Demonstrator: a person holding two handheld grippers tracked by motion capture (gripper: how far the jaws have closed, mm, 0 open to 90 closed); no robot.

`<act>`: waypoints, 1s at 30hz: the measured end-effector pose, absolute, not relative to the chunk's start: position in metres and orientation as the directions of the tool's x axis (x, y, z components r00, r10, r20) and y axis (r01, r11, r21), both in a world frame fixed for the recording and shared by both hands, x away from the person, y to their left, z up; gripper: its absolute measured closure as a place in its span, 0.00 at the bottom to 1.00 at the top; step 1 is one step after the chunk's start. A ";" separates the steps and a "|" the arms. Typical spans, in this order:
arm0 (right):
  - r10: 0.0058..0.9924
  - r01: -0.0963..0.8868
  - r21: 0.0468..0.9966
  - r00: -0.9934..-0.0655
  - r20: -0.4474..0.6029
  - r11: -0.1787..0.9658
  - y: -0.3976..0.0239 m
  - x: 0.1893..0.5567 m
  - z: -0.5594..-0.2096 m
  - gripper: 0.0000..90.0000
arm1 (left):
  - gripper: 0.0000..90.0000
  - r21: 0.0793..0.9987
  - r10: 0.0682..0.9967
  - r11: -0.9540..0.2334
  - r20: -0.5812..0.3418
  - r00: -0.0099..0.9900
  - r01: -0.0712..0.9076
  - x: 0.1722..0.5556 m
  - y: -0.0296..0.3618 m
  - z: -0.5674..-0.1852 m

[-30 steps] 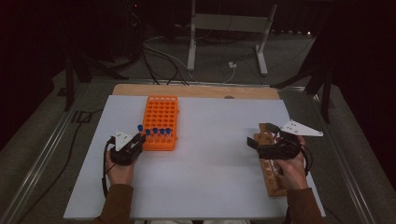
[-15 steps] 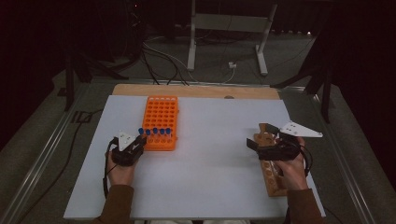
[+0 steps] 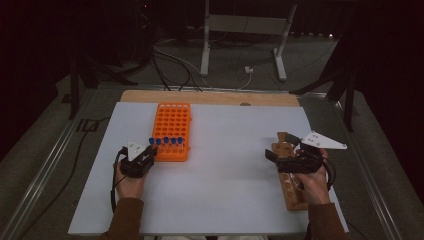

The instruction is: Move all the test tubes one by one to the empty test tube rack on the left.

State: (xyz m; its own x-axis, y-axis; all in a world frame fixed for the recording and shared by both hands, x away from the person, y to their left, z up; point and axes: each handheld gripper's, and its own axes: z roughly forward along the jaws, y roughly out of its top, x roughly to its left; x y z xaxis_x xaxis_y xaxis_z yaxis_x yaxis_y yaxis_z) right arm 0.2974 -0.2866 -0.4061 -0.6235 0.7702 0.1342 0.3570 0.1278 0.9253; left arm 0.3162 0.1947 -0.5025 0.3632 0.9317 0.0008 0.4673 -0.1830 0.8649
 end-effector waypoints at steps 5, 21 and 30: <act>0.771 0.340 0.933 -0.623 0.132 0.115 -0.289 0.295 -0.406 0.00 | 0.67 0.877 0.936 -0.114 -0.063 0.347 0.466 0.312 0.201 -0.497; 0.786 0.295 0.949 -0.611 0.097 0.113 -0.296 0.284 -0.415 0.00 | 0.23 0.961 0.904 -0.001 -0.117 0.411 0.276 0.262 0.235 -0.444; 0.801 0.293 0.949 -0.592 0.087 0.114 -0.301 0.280 -0.425 0.00 | 0.12 0.967 0.912 -0.012 -0.093 0.399 0.254 0.249 0.242 -0.436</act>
State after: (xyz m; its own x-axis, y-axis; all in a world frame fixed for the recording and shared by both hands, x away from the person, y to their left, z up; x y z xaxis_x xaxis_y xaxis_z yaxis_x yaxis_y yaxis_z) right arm 0.2802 -0.3008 -0.4245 -0.5924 0.8009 0.0870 0.2933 0.1138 0.9492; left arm 0.2495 0.2417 -0.4364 0.3991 0.9121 -0.0935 0.2536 -0.0119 0.9672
